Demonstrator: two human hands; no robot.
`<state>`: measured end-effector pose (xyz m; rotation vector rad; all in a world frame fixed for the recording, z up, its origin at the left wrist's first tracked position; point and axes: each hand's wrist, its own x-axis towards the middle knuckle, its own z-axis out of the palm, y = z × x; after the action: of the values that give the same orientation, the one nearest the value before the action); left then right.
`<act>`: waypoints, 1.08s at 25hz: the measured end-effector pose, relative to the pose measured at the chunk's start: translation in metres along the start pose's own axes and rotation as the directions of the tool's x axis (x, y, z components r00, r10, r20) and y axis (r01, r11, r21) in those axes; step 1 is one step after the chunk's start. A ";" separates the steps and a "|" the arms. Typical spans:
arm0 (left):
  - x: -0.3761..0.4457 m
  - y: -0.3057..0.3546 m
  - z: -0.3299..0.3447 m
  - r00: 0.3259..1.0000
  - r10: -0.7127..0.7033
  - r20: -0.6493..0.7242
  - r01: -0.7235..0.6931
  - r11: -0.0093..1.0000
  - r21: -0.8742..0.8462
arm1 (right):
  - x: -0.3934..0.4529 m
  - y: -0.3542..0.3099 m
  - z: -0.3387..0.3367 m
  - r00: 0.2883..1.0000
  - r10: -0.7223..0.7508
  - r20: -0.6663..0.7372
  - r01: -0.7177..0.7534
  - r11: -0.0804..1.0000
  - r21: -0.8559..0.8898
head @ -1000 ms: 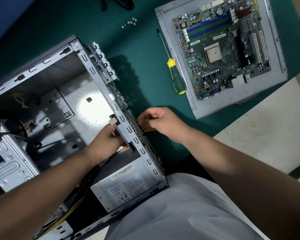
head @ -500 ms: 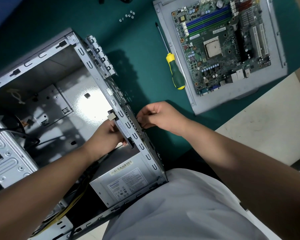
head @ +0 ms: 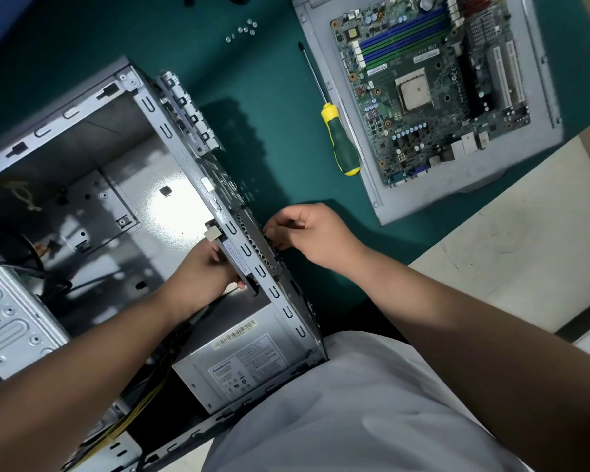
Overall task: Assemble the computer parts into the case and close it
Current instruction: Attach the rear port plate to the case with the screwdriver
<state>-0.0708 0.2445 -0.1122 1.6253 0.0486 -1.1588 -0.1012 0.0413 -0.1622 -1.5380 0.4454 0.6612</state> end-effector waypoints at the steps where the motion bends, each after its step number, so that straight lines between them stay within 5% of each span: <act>1: 0.000 0.000 0.000 1.000 0.000 -0.002 0.000 1.000 0.004 | 0.000 0.000 0.000 1.000 -0.007 -0.004 0.007 1.000 -0.012; 15: -0.002 0.000 0.002 0.998 0.000 -0.055 0.002 0.999 0.033 | -0.006 -0.001 0.005 0.990 -0.098 -0.098 0.076 0.976 -0.206; 27: -0.005 0.003 0.006 0.995 -0.016 -0.094 0.014 1.000 -0.023 | -0.006 0.003 0.002 0.994 -0.088 -0.068 0.076 0.985 -0.157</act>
<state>-0.0757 0.2408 -0.1066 1.6618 0.1347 -1.0886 -0.1085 0.0427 -0.1606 -1.7229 0.3923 0.5863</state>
